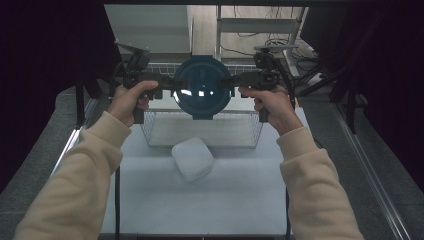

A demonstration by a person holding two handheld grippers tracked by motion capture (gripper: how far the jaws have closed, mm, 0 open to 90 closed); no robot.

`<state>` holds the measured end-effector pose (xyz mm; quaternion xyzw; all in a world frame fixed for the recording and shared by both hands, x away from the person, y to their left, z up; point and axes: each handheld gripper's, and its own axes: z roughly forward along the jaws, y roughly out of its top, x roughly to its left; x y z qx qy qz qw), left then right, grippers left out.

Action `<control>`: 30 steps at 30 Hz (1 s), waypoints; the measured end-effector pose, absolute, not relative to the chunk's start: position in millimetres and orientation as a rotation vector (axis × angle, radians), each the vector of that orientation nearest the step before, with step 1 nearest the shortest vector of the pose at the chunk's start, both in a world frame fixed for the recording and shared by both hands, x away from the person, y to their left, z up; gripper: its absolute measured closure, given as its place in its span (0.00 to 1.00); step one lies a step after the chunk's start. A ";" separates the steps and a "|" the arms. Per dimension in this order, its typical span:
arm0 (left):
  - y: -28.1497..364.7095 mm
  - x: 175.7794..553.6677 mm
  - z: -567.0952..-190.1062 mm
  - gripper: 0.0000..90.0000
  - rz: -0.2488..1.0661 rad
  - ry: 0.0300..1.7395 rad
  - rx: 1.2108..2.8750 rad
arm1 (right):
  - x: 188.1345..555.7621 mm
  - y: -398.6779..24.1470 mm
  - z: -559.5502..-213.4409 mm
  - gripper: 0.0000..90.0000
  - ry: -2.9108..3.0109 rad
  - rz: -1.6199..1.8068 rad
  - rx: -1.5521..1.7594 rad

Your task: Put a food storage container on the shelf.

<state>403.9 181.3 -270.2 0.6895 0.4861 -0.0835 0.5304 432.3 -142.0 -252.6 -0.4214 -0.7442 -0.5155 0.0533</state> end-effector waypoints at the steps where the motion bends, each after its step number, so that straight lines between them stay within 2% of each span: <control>1: 181.1 405.9 -269.2 0.46 -0.199 1.162 1.646 | 432.3 -142.0 -252.6 0.46 -2.262 -1.567 -1.281; 11: 180.8 432.8 -272.7 0.46 -0.231 1.178 1.645 | 456.7 -144.7 -257.4 0.46 -2.234 -1.554 -1.304; 30: 185.0 476.6 -311.6 0.45 -0.325 1.260 1.596 | 498.3 -142.0 -291.7 0.46 -2.158 -1.494 -1.384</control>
